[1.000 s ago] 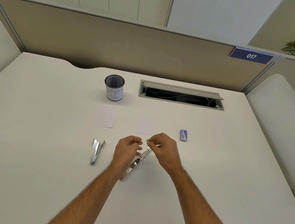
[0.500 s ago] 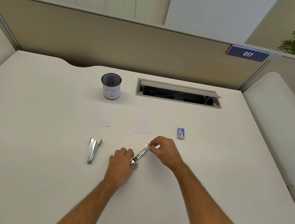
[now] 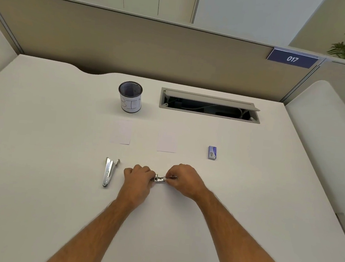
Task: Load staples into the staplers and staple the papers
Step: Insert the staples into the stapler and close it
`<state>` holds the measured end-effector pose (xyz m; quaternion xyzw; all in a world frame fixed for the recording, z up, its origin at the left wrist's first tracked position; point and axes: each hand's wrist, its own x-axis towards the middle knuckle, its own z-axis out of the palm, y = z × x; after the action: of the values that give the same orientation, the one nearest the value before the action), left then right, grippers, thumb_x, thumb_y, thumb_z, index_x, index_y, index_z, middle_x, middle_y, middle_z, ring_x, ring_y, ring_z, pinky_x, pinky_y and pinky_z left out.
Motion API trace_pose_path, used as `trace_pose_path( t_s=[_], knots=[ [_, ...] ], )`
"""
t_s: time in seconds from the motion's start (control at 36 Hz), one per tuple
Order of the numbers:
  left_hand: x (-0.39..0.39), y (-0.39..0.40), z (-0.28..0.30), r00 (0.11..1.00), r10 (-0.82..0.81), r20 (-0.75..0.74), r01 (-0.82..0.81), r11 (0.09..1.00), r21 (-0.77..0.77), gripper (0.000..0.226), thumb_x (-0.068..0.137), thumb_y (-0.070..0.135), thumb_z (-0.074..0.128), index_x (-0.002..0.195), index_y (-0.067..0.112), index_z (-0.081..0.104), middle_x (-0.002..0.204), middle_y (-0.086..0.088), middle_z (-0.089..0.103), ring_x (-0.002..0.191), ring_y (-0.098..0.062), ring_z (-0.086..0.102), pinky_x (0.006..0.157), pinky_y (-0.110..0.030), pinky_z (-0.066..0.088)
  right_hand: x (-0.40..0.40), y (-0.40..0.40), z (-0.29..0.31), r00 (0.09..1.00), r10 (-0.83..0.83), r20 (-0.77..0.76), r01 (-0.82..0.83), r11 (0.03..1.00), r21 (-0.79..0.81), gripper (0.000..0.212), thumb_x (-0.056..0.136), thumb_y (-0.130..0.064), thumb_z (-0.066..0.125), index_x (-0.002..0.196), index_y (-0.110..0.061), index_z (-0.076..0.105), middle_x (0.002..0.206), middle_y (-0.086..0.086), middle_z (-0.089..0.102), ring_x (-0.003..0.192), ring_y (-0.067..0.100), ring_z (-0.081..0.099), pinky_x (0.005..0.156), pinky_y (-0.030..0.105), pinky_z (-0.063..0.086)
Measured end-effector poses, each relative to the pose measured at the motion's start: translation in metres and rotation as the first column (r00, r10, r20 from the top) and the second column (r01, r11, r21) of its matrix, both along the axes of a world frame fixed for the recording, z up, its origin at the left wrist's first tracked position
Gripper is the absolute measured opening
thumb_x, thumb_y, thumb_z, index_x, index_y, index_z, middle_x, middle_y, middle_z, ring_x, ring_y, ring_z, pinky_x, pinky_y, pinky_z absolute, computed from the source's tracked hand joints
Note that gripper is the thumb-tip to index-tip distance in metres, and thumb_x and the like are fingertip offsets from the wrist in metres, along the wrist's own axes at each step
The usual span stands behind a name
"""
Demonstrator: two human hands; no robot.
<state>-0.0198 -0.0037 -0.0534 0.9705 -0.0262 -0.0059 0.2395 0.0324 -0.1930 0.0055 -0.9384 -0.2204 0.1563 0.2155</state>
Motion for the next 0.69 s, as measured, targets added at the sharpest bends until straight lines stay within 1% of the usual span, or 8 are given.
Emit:
trace_pose_path(
  t_s=[0.14, 0.22, 0.42, 0.53, 0.69],
  knots=[
    [0.0033, 0.0022, -0.0011, 1.000, -0.019, 0.018, 0.019, 1.000, 0.000, 0.009, 0.083, 0.017, 0.078, 0.086, 0.024, 0.074, 0.086, 0.009, 0.068, 0.087, -0.026, 0.059, 0.079, -0.037, 0.026, 0.0017, 0.0054, -0.0016, 0.999, 0.030, 0.014, -0.029, 0.999, -0.038, 0.019, 0.095, -0.028, 0.064, 0.104, -0.017, 0.076, 0.104, -0.002, 0.076, 0.097, 0.020, 0.064, 0.077, 0.031, 0.044],
    [0.0040, 0.0023, -0.0014, 1.000, -0.024, 0.019, 0.024, 1.000, 0.000, 0.007, 0.086, 0.017, 0.075, 0.089, 0.023, 0.074, 0.089, 0.008, 0.069, 0.090, -0.025, 0.058, 0.080, -0.036, 0.024, 0.0036, 0.0078, 0.0000, 0.999, 0.030, 0.020, -0.029, 0.999, -0.043, 0.020, 0.096, -0.030, 0.065, 0.105, -0.017, 0.076, 0.106, -0.001, 0.076, 0.098, 0.019, 0.067, 0.083, 0.033, 0.050],
    [0.0053, 0.0022, 0.0008, 0.999, -0.034, -0.007, 0.034, 0.999, -0.014, 0.007, 0.090, 0.018, 0.070, 0.094, 0.022, 0.074, 0.095, 0.008, 0.069, 0.097, -0.024, 0.055, 0.080, -0.033, 0.017, 0.0066, 0.0083, -0.0006, 0.998, 0.060, 0.006, -0.059, 0.996, -0.071, 0.020, 0.094, -0.025, 0.064, 0.106, -0.017, 0.077, 0.107, -0.002, 0.076, 0.099, 0.020, 0.066, 0.085, 0.034, 0.050],
    [0.0055, 0.0026, -0.0015, 1.000, -0.018, -0.003, 0.018, 0.999, -0.030, 0.007, 0.088, 0.016, 0.072, 0.090, 0.022, 0.074, 0.092, 0.009, 0.069, 0.095, -0.024, 0.055, 0.080, -0.034, 0.018, 0.0069, 0.0074, -0.0015, 0.998, 0.061, -0.004, -0.062, 0.994, -0.087, 0.020, 0.094, -0.023, 0.063, 0.106, -0.016, 0.077, 0.107, -0.001, 0.076, 0.099, 0.021, 0.065, 0.085, 0.035, 0.050],
    [0.0076, 0.0015, -0.0004, 1.000, -0.016, -0.003, 0.016, 1.000, -0.019, 0.005, 0.087, 0.019, 0.074, 0.090, 0.022, 0.075, 0.091, 0.008, 0.071, 0.095, -0.025, 0.056, 0.080, -0.035, 0.019, 0.0059, 0.0073, -0.0044, 0.997, 0.074, -0.006, -0.074, 0.993, -0.097, 0.020, 0.093, -0.020, 0.062, 0.104, -0.015, 0.077, 0.105, -0.001, 0.076, 0.096, 0.023, 0.065, 0.082, 0.034, 0.049]
  ],
)
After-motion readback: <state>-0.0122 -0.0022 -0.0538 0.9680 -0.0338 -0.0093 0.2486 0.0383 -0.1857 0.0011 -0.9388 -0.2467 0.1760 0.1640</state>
